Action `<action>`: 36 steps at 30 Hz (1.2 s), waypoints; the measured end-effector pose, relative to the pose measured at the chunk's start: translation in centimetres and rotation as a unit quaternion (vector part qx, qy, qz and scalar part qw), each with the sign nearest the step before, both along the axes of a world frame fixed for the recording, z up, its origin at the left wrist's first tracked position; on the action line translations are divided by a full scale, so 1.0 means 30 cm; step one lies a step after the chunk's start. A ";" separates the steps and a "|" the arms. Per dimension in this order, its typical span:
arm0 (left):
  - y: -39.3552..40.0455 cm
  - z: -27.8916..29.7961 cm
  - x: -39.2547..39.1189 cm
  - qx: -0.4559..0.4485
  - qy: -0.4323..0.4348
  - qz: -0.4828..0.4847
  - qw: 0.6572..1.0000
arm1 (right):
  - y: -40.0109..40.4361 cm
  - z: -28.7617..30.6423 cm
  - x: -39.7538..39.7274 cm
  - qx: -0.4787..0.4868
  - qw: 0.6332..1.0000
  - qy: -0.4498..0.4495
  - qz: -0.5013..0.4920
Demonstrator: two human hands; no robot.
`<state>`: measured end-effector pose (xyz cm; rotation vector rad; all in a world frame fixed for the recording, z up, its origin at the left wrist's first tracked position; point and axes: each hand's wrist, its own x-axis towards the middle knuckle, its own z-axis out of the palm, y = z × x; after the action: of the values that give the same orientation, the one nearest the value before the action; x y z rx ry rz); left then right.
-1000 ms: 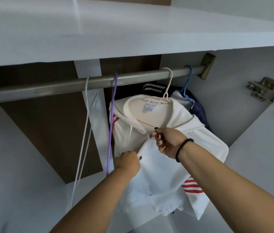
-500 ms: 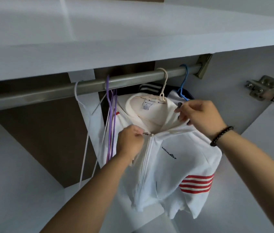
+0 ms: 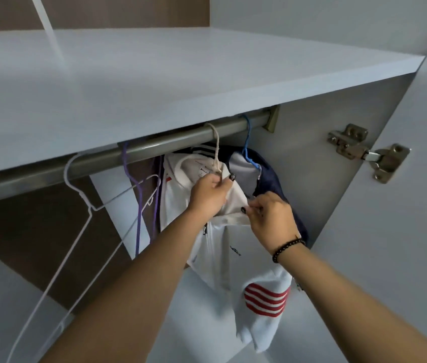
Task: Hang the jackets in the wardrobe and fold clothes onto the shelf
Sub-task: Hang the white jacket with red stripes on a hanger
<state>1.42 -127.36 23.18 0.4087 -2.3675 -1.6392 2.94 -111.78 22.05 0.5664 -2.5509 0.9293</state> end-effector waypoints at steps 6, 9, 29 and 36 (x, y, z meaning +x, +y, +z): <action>0.073 -0.063 0.111 -0.103 0.065 0.029 0.992 | 0.038 -0.097 0.100 -0.051 0.997 0.041 0.037; 0.096 -0.068 0.150 -0.184 0.080 0.026 0.979 | 0.028 -0.120 0.113 -0.092 0.995 -0.010 0.041; 0.187 -0.052 0.299 0.061 -0.039 -0.026 0.997 | 0.112 -0.052 0.000 0.033 0.996 -0.062 -0.048; 0.246 -0.025 0.376 0.076 -0.117 -0.076 0.987 | 0.180 -0.008 0.052 -0.010 0.992 -0.111 0.056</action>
<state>12.69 -119.99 22.42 0.4838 -2.5012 -1.9471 4.50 -106.39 21.81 0.6395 -2.7252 1.1106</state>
